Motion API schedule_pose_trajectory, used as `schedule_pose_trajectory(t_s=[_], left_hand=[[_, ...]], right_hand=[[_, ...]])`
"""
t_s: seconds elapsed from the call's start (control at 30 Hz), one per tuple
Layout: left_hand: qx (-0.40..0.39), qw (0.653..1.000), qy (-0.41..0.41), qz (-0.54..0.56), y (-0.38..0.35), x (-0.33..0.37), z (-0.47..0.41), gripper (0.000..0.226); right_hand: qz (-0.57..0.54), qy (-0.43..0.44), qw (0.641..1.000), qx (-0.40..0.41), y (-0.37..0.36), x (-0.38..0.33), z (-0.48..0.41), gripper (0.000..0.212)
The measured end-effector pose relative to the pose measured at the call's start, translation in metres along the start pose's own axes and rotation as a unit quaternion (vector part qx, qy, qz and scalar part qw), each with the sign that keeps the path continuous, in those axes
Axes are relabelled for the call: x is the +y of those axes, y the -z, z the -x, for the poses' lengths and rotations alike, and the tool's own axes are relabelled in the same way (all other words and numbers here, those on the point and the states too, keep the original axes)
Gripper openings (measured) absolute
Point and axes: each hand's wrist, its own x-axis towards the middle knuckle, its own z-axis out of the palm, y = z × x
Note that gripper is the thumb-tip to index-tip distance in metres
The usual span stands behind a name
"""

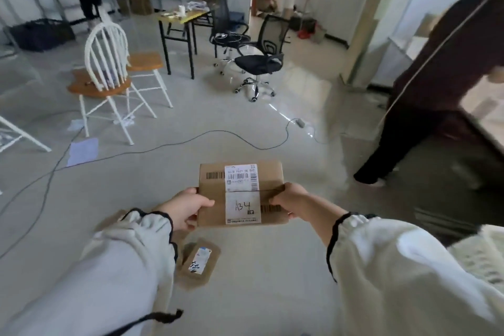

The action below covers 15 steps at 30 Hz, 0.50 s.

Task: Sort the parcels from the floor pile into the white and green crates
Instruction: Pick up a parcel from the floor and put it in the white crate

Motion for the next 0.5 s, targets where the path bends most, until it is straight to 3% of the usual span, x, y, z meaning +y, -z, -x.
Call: schedule_pose_trajectory(t_s=[0.23,0.5], left_hand=[[-0.110,0.979,-0.079,-0.150,-0.157,0.094,0.003,0.032],[-0.289,0.910,-0.151,-0.256,-0.427,0.145,0.076,0.032]], right_hand=[[-0.136,-0.077,0.979,0.132,0.126,0.118,0.062,0.029],[-0.281,-0.177,0.901,0.279,0.255,0.313,0.179,0.026]])
